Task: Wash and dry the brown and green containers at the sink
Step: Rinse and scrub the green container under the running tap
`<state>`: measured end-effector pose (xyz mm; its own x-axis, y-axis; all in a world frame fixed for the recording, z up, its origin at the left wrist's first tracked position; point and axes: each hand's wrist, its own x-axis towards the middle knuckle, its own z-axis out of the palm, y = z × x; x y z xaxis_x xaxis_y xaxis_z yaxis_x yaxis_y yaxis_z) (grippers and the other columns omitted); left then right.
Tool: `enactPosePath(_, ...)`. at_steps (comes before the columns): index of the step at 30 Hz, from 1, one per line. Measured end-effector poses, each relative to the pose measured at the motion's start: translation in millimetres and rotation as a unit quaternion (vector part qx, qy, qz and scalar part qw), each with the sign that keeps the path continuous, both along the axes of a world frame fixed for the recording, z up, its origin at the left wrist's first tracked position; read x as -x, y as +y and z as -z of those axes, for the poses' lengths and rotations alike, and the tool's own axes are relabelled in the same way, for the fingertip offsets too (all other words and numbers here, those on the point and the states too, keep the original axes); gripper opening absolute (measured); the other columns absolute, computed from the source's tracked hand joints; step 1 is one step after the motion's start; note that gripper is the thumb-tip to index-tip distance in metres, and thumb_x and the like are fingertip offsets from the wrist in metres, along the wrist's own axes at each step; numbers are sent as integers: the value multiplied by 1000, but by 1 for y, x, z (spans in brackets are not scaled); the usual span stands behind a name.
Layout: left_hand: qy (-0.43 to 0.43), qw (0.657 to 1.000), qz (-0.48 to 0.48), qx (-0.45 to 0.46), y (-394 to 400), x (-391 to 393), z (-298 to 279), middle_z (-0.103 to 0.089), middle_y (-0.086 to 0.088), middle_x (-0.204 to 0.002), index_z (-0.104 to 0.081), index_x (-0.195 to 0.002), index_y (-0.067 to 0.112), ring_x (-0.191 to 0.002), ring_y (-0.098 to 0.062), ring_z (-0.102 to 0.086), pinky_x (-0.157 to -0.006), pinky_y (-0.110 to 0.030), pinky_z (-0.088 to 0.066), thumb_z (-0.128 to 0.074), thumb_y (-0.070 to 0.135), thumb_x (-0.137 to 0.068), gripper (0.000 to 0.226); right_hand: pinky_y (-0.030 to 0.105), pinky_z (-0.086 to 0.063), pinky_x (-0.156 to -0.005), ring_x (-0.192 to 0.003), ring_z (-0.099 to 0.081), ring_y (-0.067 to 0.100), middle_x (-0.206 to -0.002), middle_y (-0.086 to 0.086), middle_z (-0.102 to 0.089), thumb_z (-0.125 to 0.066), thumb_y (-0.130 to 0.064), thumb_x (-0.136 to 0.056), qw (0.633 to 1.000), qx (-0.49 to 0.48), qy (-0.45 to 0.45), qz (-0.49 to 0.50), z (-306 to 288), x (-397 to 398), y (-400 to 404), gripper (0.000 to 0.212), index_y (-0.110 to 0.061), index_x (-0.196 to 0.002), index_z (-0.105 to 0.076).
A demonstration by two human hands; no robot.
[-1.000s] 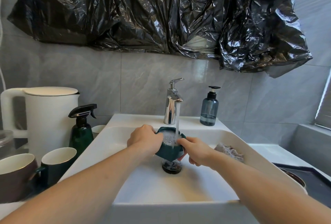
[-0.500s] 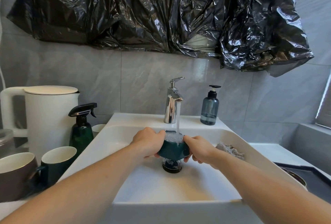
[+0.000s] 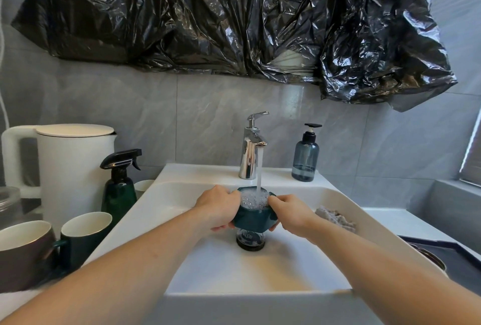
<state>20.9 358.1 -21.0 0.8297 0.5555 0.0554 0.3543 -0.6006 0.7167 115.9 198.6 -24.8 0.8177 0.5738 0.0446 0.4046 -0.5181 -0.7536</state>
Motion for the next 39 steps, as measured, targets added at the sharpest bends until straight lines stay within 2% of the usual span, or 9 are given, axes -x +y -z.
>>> enactPosePath(5,-17,1000,0,0,0,1,0,-71,-5,-64,-59,-84,19,-51,-20,-56,-45,-21,-45,-39,33,-102,31,9,-35,-44,-41,-53,-5,-76,6,-73,-36,-27,-109,1000,-15,-15,7,0,0,0,36,-12,-93,-65)
enactPosePath(11,-31,999,-5,11,-2,1,-1,-72,-5,-70,-59,-92,24,-51,-19,-58,-44,-21,-44,-40,35,-103,24,16,-37,-48,-59,-53,5,-72,-4,-66,-37,-23,-109,999,-24,-21,6,-2,4,-3,33,-17,-88,-63)
enactPosePath(13,-38,999,-12,7,-2,1,-1,-74,-6,-76,-62,-97,23,-49,-18,-59,-42,-20,-42,-42,34,-101,23,18,-35,-48,-59,-49,7,-63,-10,-60,-39,-22,-108,999,-30,-22,7,-2,4,-3,33,-22,-83,-60)
enactPosePath(16,-47,999,-25,0,0,0,-1,-75,-7,-85,-62,-95,24,-52,-20,-61,-44,-20,-42,-42,34,-99,23,11,-31,-41,-56,-43,7,-40,-19,-50,-40,-19,-108,999,-46,-15,8,-2,6,-3,34,-25,-79,-58)
enactPosePath(20,-46,999,-28,-8,1,-1,0,-75,-6,-92,-62,-95,26,-80,-31,-69,-71,-33,-60,-42,38,-95,24,18,-31,-49,-57,-42,7,-46,-18,-49,-42,-25,-108,998,-54,-13,-2,0,3,-1,27,-24,-95,-67)
enactPosePath(22,-47,998,-29,-11,1,0,0,-74,-6,-94,-63,-96,26,-90,-34,-72,-80,-39,-61,-43,39,-95,24,17,-34,-47,-57,-43,8,-55,-17,-51,-43,-28,-108,998,-60,-8,-4,1,2,-1,27,-23,-109,-69)
enactPosePath(30,-56,997,-33,-31,3,-3,2,-70,-6,-98,-61,-107,27,-91,-33,-69,-78,-36,-55,-41,37,-99,24,9,-34,-46,-47,-45,-2,-78,-15,-63,-44,-33,-110,997,-73,-4,-31,1,2,-2,30,-30,-131,-65)
enactPosePath(35,-55,996,-40,-52,4,-5,3,-67,-5,-101,-58,-110,26,-91,-33,-67,-78,-37,-53,-38,36,-101,24,13,-34,-43,-38,-41,1,-76,-13,-65,-45,-33,-110,995,-88,10,-43,2,0,-1,30,-37,-135,-61)
enactPosePath(39,-49,995,-39,-71,4,-4,2,-63,-5,-122,-56,-124,24,-108,-29,-59,-86,-36,-46,-37,34,-107,27,15,-32,-41,-37,-36,3,-59,-19,-65,-47,-33,-109,993,-101,21,-51,5,-4,1,35,-37,-143,-55)
